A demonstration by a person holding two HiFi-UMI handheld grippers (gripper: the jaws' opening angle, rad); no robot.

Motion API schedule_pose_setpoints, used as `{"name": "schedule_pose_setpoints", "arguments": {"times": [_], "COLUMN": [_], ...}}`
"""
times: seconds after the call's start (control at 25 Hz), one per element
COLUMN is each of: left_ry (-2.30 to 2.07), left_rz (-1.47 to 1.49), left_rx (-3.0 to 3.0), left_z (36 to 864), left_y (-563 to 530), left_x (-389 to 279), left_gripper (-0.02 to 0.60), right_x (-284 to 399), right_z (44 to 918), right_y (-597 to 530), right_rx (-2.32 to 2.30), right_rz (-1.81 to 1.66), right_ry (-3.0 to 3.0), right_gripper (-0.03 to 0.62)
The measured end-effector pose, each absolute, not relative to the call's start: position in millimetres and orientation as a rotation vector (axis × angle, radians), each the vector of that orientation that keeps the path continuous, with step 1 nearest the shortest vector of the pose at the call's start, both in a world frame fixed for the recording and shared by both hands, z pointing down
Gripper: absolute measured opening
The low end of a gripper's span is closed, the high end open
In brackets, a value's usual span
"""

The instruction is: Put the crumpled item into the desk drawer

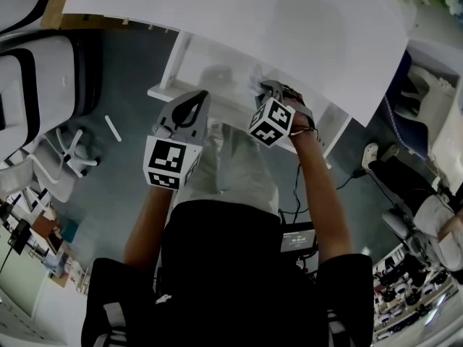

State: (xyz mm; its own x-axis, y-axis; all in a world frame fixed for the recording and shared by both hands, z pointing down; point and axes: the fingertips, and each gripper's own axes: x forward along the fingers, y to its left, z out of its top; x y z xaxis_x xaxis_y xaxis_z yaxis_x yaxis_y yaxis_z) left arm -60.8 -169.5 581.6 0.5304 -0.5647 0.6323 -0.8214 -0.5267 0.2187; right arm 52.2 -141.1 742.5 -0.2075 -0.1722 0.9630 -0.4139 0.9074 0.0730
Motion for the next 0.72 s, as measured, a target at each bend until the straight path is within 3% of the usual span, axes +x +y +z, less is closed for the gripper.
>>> {"name": "schedule_pose_setpoints", "arguments": {"times": [0.72], "left_ry": [-1.115], "left_rz": [0.745], "left_rx": [2.308], "left_z": [597], "left_y": [-170], "left_x": [-57], "left_gripper": [0.006], "right_x": [53], "right_z": [759], "right_y": [-139], "right_rx": [0.428], "right_rz": [0.235], "right_ry": [-1.764], "right_gripper": [0.094]}}
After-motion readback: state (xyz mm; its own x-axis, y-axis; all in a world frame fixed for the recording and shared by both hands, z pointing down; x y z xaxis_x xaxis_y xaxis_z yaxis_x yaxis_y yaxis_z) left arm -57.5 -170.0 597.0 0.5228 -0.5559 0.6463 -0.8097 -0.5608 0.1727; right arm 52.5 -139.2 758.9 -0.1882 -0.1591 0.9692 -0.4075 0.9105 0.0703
